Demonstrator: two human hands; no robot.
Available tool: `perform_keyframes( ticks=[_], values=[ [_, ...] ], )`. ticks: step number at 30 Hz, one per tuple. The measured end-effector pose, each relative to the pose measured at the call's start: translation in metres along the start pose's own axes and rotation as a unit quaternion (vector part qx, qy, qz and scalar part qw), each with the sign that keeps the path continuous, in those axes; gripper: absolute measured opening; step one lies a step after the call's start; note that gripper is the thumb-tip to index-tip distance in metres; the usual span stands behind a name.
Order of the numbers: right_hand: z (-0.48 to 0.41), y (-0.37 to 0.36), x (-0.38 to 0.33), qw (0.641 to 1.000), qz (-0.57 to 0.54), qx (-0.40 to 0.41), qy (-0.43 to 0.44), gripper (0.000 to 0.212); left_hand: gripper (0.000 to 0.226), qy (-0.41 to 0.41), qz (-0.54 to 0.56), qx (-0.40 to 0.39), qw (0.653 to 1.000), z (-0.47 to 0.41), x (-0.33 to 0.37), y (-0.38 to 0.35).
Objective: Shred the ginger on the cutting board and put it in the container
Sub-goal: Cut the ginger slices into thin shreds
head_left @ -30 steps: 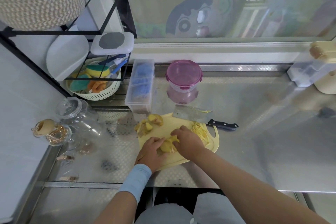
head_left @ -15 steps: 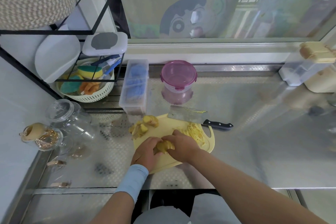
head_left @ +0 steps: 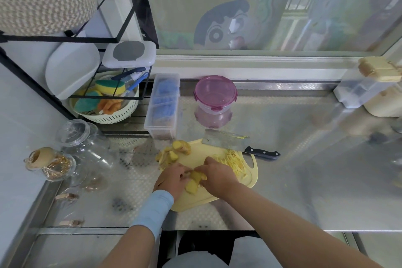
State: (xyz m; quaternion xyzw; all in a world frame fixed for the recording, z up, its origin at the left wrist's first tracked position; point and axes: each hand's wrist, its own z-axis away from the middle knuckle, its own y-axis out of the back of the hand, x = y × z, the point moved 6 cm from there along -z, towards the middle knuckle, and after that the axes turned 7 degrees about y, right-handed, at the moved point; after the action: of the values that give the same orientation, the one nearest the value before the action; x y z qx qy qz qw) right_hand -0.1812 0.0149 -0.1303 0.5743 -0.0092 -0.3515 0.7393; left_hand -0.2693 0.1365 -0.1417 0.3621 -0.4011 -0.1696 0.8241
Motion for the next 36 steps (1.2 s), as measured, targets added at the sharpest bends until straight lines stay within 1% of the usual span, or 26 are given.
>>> perform_keyframes(
  ticks=[1, 3, 6, 12, 14, 15, 16, 18, 19, 20, 21, 23, 25, 26, 28, 29, 32, 34, 36],
  values=[
    [0.0, -0.001, -0.001, 1.0, 0.003, 0.004, 0.001, 0.046, 0.034, 0.009, 0.011, 0.021, 1.0, 0.002, 0.001, 0.001],
    [0.001, 0.0, -0.001, 1.0, 0.008, 0.011, 0.001, 0.045, 0.034, 0.019, 0.043, 0.05, 0.998, 0.009, 0.005, -0.001],
    [0.0, 0.002, 0.0, 1.0, 0.005, 0.008, 0.002, 0.045, 0.033, 0.017, 0.073, 0.043, 0.996, 0.015, 0.01, -0.012],
    [0.002, 0.002, -0.001, 1.0, 0.005, -0.008, -0.008, 0.047, 0.025, 0.06, 0.011, 0.078, 0.995, 0.011, 0.0, -0.009],
    [0.0, 0.003, -0.002, 1.0, 0.011, -0.014, -0.013, 0.047, 0.034, 0.057, 0.035, 0.075, 0.995, 0.01, -0.001, -0.008],
    [-0.001, 0.004, -0.003, 1.0, 0.015, -0.017, -0.014, 0.047, 0.043, 0.056, 0.051, 0.064, 0.995, 0.011, -0.003, -0.008],
    [-0.001, 0.005, -0.004, 0.999, 0.02, -0.021, -0.015, 0.046, 0.055, 0.054, 0.043, 0.048, 0.996, 0.013, -0.005, -0.009],
    [-0.002, 0.006, -0.006, 0.999, 0.031, -0.03, -0.014, 0.046, 0.074, 0.032, -0.051, 0.015, 0.998, 0.019, -0.004, -0.011],
    [-0.003, 0.007, -0.007, 0.999, 0.038, -0.034, -0.012, 0.046, 0.076, 0.02, -0.093, 0.008, 0.995, 0.022, -0.005, -0.012],
    [-0.004, 0.007, -0.008, 0.998, 0.043, -0.036, -0.01, 0.047, 0.074, 0.016, -0.105, 0.009, 0.994, 0.023, -0.008, -0.014],
    [-0.004, 0.008, -0.009, 0.998, 0.045, -0.038, -0.009, 0.047, 0.07, 0.017, -0.094, 0.018, 0.995, 0.024, -0.01, -0.013],
    [-0.006, 0.009, -0.01, 0.998, 0.048, -0.041, -0.01, 0.048, 0.064, 0.024, -0.023, 0.048, 0.998, 0.025, -0.013, -0.01],
    [-0.007, 0.009, -0.01, 0.998, 0.05, -0.041, -0.011, 0.047, 0.068, 0.023, 0.033, 0.06, 0.997, 0.022, -0.012, -0.008],
    [-0.007, 0.008, -0.009, 0.998, 0.048, -0.041, -0.01, 0.047, 0.07, 0.016, 0.027, 0.052, 0.998, 0.02, -0.009, -0.01],
    [-0.007, 0.008, -0.007, 0.999, 0.03, -0.039, -0.01, 0.049, 0.071, 0.01, -0.031, 0.041, 0.999, 0.018, -0.002, -0.013],
    [-0.007, 0.009, -0.005, 0.999, 0.017, -0.034, -0.011, 0.052, 0.072, 0.015, -0.051, 0.047, 0.998, 0.017, 0.0, -0.013],
    [-0.002, 0.016, 0.01, 0.999, -0.009, -0.004, -0.034, 0.065, 0.08, 0.015, -0.065, 0.061, 0.996, 0.016, 0.009, -0.012],
    [0.003, 0.015, 0.02, 0.999, -0.007, -0.02, -0.048, 0.07, 0.082, -0.004, -0.093, 0.051, 0.994, 0.015, 0.018, -0.015],
    [0.008, 0.011, 0.025, 0.998, -0.007, -0.041, -0.055, 0.073, 0.079, -0.021, -0.135, 0.046, 0.99, 0.013, 0.027, -0.017]
  ],
)
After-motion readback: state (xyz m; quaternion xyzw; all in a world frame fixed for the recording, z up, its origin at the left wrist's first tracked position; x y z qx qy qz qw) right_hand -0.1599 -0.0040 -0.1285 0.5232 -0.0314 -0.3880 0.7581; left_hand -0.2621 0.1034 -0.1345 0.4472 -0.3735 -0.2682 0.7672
